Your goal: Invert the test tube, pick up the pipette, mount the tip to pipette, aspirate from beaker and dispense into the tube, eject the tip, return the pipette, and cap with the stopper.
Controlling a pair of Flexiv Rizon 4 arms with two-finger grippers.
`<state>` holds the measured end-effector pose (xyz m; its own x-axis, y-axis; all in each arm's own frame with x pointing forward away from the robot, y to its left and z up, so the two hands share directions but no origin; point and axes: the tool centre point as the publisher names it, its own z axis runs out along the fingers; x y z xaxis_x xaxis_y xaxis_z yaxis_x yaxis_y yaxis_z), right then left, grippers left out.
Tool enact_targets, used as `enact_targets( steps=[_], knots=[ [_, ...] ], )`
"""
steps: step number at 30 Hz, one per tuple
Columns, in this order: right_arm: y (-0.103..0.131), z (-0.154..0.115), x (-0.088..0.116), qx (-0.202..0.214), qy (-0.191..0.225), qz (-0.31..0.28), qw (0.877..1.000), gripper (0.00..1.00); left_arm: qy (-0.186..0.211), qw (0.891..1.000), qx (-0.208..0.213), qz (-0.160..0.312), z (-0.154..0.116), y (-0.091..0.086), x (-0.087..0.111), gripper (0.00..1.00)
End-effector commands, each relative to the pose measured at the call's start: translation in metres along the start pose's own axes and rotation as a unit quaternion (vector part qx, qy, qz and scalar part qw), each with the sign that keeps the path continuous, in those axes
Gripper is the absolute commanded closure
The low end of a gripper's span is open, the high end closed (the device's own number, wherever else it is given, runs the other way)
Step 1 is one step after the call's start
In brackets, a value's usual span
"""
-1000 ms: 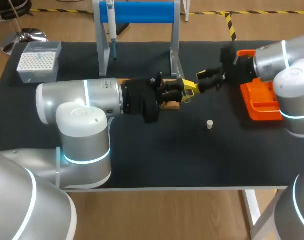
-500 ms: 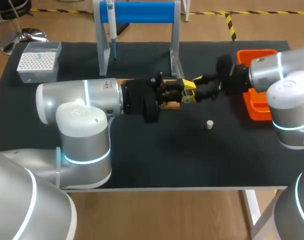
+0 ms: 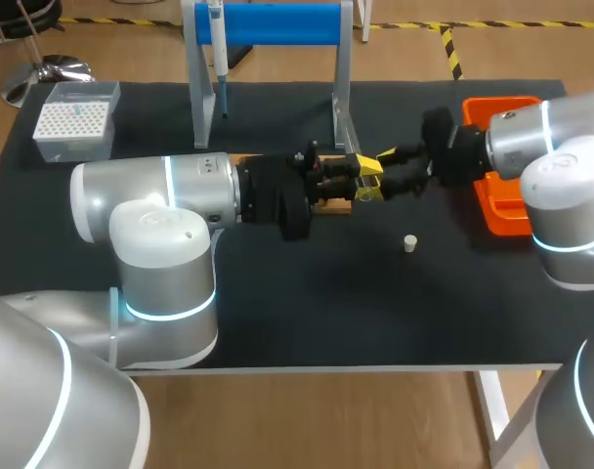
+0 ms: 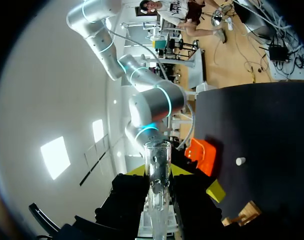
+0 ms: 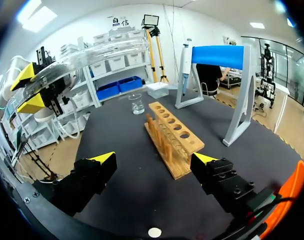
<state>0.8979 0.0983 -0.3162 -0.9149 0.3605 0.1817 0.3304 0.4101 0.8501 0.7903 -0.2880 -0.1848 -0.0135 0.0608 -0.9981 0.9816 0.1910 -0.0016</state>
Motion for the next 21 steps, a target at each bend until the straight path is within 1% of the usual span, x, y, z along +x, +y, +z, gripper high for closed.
enact_targets(
  steps=[1, 3, 4, 5, 6, 7, 8, 10, 12, 13, 15, 16, 18, 19, 20, 21],
  knots=[
    [0.0, 0.0, 0.0, 0.001, -0.001, 0.0, 1.0, 0.0, -0.001, 1.0, -0.001, 0.0, 0.002, 0.0, 0.0, 1.0],
    [0.0, 0.0, 0.0, 0.001, -0.001, 0.0, 1.0, 0.0, 0.001, 1.0, -0.006, -0.007, -0.001, 0.0, -0.002, 1.0],
    [0.0, 0.0, 0.0, 0.001, -0.001, 0.0, 1.0, 0.0, 0.01, 1.0, -0.011, -0.014, -0.003, 0.001, -0.004, 1.0],
    [0.0, 0.0, 0.0, 0.001, -0.001, 0.0, 1.0, 0.0, 0.015, 0.999, -0.008, -0.036, -0.005, 0.002, -0.006, 1.0],
    [0.0, 0.0, 0.0, 0.001, -0.001, 0.0, 1.0, 0.0, 0.029, 0.997, -0.005, -0.073, -0.006, 0.004, -0.007, 1.0],
    [0.0, 0.0, 0.0, 0.001, -0.001, 0.0, 1.0, 0.0, 0.047, 0.995, -0.008, -0.083, -0.006, 0.006, -0.008, 1.0],
    [0.0, 0.0, 0.0, 0.001, -0.001, 0.0, 1.0, 0.0, 0.038, 0.994, -0.001, -0.103, -0.007, 0.007, -0.012, 1.0],
    [0.0, 0.0, 0.0, 0.001, -0.001, 0.0, 1.0, 0.0, 0.058, 0.99, -0.004, -0.125, -0.008, 0.008, -0.018, 1.0],
    [0.0, 0.0, 0.0, 0.001, -0.001, 0.0, 1.0, 0.0, 0.061, 0.987, 0.0, -0.146, -0.01, 0.01, -0.024, 1.0],
    [0.0, 0.0, 0.0, 0.001, -0.001, 0.0, 1.0, 0.0, 0.069, 0.985, -0.002, -0.16, -0.011, 0.011, -0.026, 1.0],
    [0.0, 0.0, 0.0, 0.001, -0.001, 0.0, 1.0, 0.0, 0.082, 0.976, 0.012, -0.203, -0.012, 0.013, -0.027, 1.0],
    [0.0, 0.0, 0.0, 0.001, -0.001, 0.0, 1.0, 0.0, 0.086, 0.973, 0.008, -0.215, -0.013, 0.014, -0.027, 1.0],
    [0.0, 0.0, 0.0, 0.001, -0.001, 0.0, 1.0, 0.0, 0.1, 0.963, 0.015, -0.25, -0.015, 0.015, -0.027, 1.0],
    [0.0, 0.0, 0.0, 0.001, -0.001, 0.0, 1.0, 0.0, 0.107, 0.959, 0.011, -0.261, -0.016, 0.017, -0.028, 1.0],
    [0.0, 0.0, 0.0, 0.001, -0.001, 0.0, 1.0, 0.0, 0.106, 0.954, 0.011, -0.281, -0.017, 0.018, -0.028, 1.0],
    [0.0, 0.0, 0.0, 0.001, -0.001, 0.0, 1.0, 0.0, 0.115, 0.947, 0.002, -0.3, -0.019, 0.021, -0.028, 1.0]
  ],
)
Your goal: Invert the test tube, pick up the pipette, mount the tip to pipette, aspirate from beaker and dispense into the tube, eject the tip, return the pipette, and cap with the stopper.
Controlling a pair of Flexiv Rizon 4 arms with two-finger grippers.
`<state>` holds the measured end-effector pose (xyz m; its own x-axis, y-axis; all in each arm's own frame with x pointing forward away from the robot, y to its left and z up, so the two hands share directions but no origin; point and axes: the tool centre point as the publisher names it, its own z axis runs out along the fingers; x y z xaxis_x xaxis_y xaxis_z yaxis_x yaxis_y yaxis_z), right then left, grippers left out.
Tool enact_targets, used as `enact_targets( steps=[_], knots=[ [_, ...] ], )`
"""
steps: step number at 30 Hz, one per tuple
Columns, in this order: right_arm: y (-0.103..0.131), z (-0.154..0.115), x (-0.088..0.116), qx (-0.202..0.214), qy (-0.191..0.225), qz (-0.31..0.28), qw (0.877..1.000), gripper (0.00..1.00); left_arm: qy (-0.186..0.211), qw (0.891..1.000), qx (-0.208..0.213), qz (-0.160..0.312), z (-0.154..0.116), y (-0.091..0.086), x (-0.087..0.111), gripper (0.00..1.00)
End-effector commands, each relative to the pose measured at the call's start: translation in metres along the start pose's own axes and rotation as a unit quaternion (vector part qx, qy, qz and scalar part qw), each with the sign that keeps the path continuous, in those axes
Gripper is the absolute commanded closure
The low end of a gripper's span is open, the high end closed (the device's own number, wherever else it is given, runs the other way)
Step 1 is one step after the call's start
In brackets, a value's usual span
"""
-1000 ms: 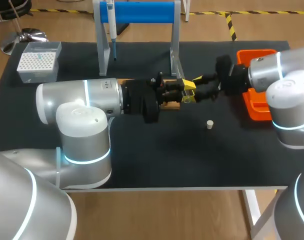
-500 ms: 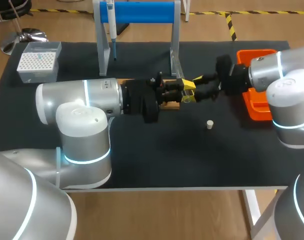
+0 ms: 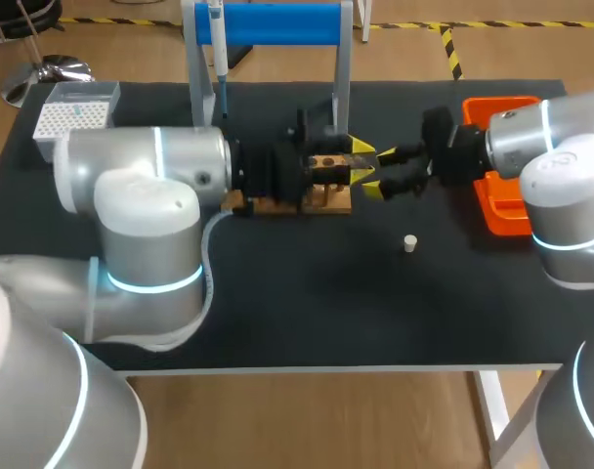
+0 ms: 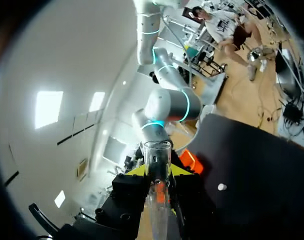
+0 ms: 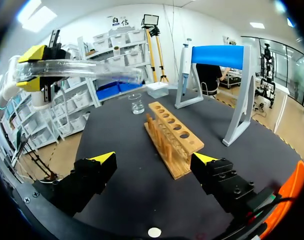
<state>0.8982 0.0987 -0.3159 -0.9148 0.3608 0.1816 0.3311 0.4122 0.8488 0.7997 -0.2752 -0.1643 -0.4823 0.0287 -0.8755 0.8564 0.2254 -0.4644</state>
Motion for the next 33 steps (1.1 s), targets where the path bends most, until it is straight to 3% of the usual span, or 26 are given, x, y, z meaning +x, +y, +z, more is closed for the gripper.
enact_targets(
  steps=[1, 3, 23, 26, 33],
  knots=[
    [-0.001, 0.0, 0.0, -0.001, 0.0, 0.0, 1.0, 0.0, 0.083, 0.993, -0.03, -0.081, -0.009, 0.008, -0.012, 1.0],
    [-0.001, 0.0, 0.0, -0.001, 0.0, 0.0, 1.0, 0.0, 0.08, 0.991, -0.037, -0.106, -0.011, 0.011, -0.017, 1.0],
    [-0.001, 0.0, 0.0, -0.001, 0.0, 0.0, 1.0, 0.0, 0.08, 0.991, -0.037, -0.106, -0.011, 0.011, -0.017, 1.0],
    [-0.001, 0.0, 0.0, -0.001, 0.0, 0.0, 1.0, 0.0, 0.059, 0.986, -0.029, -0.151, -0.018, 0.023, -0.029, 1.0],
    [-0.001, 0.0, 0.0, -0.001, 0.0, 0.0, 1.0, 0.0, 0.057, 0.971, 0.001, -0.232, -0.02, 0.042, -0.05, 1.0]
  ],
)
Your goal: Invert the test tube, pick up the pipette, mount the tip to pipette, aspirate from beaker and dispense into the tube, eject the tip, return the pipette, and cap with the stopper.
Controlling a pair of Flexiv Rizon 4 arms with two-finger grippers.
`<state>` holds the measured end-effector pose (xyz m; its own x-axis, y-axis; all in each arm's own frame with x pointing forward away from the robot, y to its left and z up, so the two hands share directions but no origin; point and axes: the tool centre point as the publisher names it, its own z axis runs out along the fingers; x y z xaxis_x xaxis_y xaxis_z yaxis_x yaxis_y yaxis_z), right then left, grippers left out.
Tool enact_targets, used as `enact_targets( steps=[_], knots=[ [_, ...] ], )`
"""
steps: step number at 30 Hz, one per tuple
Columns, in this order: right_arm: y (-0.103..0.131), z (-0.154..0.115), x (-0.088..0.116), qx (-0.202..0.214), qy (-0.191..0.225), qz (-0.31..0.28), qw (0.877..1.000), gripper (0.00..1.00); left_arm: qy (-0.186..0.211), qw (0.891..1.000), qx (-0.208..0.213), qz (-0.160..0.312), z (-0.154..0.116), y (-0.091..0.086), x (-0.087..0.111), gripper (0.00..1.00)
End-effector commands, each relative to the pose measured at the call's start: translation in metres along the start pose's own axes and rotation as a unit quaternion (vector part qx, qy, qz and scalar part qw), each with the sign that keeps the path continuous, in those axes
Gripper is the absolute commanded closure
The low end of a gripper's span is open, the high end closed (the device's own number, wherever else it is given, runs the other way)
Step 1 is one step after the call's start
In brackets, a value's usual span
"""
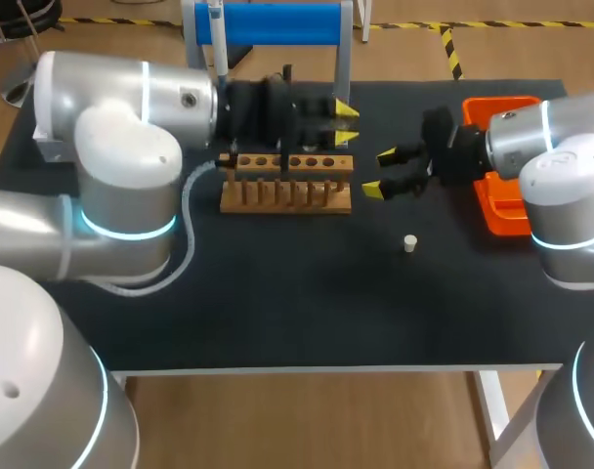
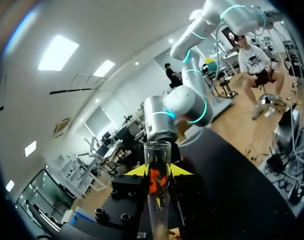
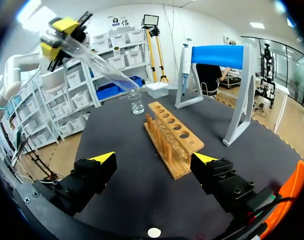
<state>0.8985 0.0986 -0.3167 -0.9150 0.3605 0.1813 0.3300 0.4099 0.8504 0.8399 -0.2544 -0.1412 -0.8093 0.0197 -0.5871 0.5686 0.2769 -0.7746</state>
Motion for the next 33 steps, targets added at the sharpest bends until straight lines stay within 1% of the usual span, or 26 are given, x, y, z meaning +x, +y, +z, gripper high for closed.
enact_targets(
  steps=[1, 3, 5, 6, 7, 8, 10, 12, 13, 14, 17, 19, 33],
  knots=[
    [0.0, -0.001, 0.001, 0.001, 0.0, 0.0, 1.0, 0.0, 0.004, 0.999, 0.029, -0.031, -0.006, 0.01, -0.019, 1.0],
    [0.0, -0.001, 0.001, 0.001, 0.0, 0.0, 1.0, 0.0, -0.001, 0.998, 0.032, -0.059, -0.008, 0.015, -0.024, 1.0],
    [0.0, -0.001, 0.001, 0.001, 0.0, 0.0, 1.0, 0.0, -0.015, 0.995, 0.066, -0.07, -0.01, 0.019, -0.028, 1.0],
    [0.0, -0.001, 0.001, 0.001, 0.0, 0.0, 1.0, 0.0, -0.004, 0.995, 0.058, -0.077, -0.01, 0.022, -0.03, 1.0],
    [0.0, -0.001, 0.001, 0.001, 0.0, 0.0, 1.0, 0.0, -0.009, 0.995, 0.059, -0.083, -0.011, 0.026, -0.031, 1.0],
    [0.0, -0.001, 0.001, 0.001, 0.0, 0.0, 1.0, 0.0, -0.017, 0.994, 0.071, -0.086, -0.012, 0.028, -0.032, 1.0],
    [0.0, -0.001, 0.001, 0.001, 0.0, 0.0, 1.0, 0.0, -0.015, 0.992, 0.071, -0.099, -0.013, 0.033, -0.035, 1.0],
    [0.0, -0.001, 0.001, 0.001, 0.0, 0.0, 1.0, 0.0, -0.024, 0.99, 0.087, -0.106, -0.014, 0.037, -0.039, 1.0],
    [0.0, -0.001, 0.001, 0.001, 0.0, 0.0, 1.0, 0.0, -0.022, 0.989, 0.088, -0.115, -0.014, 0.039, -0.041, 1.0],
    [0.0, -0.001, 0.001, 0.001, 0.0, 0.0, 1.0, 0.0, -0.024, 0.987, 0.098, -0.121, -0.014, 0.04, -0.043, 1.0],
    [0.0, -0.001, 0.001, 0.001, 0.0, 0.0, 1.0, 0.0, -0.017, 0.986, 0.099, -0.135, -0.014, 0.043, -0.05, 1.0],
    [0.0, -0.001, 0.001, 0.001, 0.0, 0.0, 1.0, 0.0, -0.004, 0.985, 0.087, -0.15, -0.013, 0.046, -0.054, 1.0],
    [0.0, -0.001, 0.001, 0.001, 0.0, 0.0, 1.0, 0.0, -0.004, 0.985, 0.087, -0.15, -0.013, 0.046, -0.054, 1.0]
  ],
)
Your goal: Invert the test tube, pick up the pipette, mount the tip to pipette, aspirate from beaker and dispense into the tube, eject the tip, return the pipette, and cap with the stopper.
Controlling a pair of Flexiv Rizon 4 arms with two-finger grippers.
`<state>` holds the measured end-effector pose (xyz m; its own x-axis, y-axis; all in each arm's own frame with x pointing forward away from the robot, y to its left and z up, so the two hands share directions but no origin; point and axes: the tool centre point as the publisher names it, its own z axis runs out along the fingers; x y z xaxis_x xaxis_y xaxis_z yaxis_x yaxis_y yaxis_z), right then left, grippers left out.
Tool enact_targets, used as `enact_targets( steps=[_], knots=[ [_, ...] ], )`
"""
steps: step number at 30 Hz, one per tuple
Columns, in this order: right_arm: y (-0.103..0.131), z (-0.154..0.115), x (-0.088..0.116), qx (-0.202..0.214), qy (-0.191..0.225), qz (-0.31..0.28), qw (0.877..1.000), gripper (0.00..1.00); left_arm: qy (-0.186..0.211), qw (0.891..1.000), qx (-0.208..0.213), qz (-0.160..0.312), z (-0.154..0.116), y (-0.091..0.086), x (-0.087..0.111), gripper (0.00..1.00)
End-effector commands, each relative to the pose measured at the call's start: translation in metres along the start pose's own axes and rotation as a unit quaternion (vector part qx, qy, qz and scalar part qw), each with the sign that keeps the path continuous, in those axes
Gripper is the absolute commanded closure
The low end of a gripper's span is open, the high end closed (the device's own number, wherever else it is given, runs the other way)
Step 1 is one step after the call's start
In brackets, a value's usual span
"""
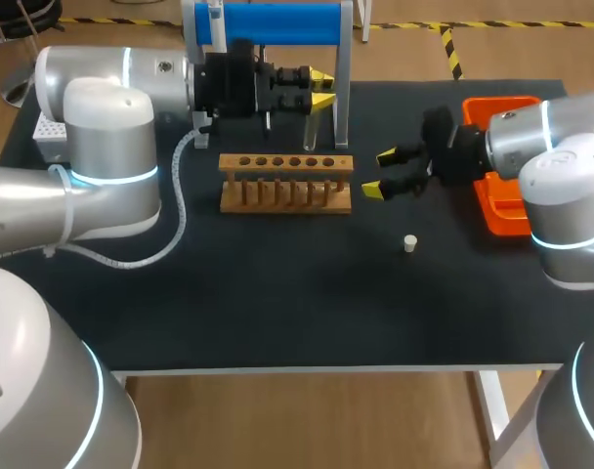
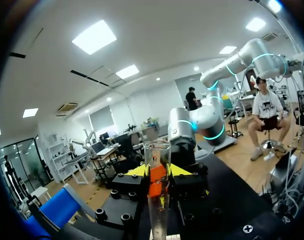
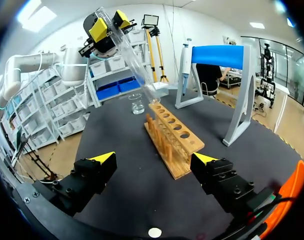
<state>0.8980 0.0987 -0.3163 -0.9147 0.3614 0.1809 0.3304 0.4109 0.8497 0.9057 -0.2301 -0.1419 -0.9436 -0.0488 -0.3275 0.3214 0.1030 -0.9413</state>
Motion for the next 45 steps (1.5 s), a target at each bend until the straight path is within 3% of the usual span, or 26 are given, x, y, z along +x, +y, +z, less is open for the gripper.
enact_targets(
  steps=[1, 21, 29, 45],
  knots=[
    [0.0, 0.0, 0.0, 0.0, 0.0, 0.0, 1.0, 0.0, 0.002, 1.0, 0.001, 0.0, 0.0, 0.0, -0.001, 1.0],
    [-0.011, 0.016, 0.009, 0.009, -0.006, -0.042, 0.999, 0.0, 0.002, 1.0, 0.001, 0.0, 0.0, 0.0, -0.001, 1.0],
    [-0.021, 0.029, 0.006, 0.014, -0.038, -0.042, 0.998, 0.0, 0.002, 1.0, 0.001, 0.0, 0.0, 0.0, -0.001, 1.0],
    [-0.032, 0.036, 0.004, 0.027, -0.051, -0.05, 0.997, 0.0, 0.002, 1.0, 0.001, 0.0, 0.0, 0.0, -0.001, 1.0]
  ],
)
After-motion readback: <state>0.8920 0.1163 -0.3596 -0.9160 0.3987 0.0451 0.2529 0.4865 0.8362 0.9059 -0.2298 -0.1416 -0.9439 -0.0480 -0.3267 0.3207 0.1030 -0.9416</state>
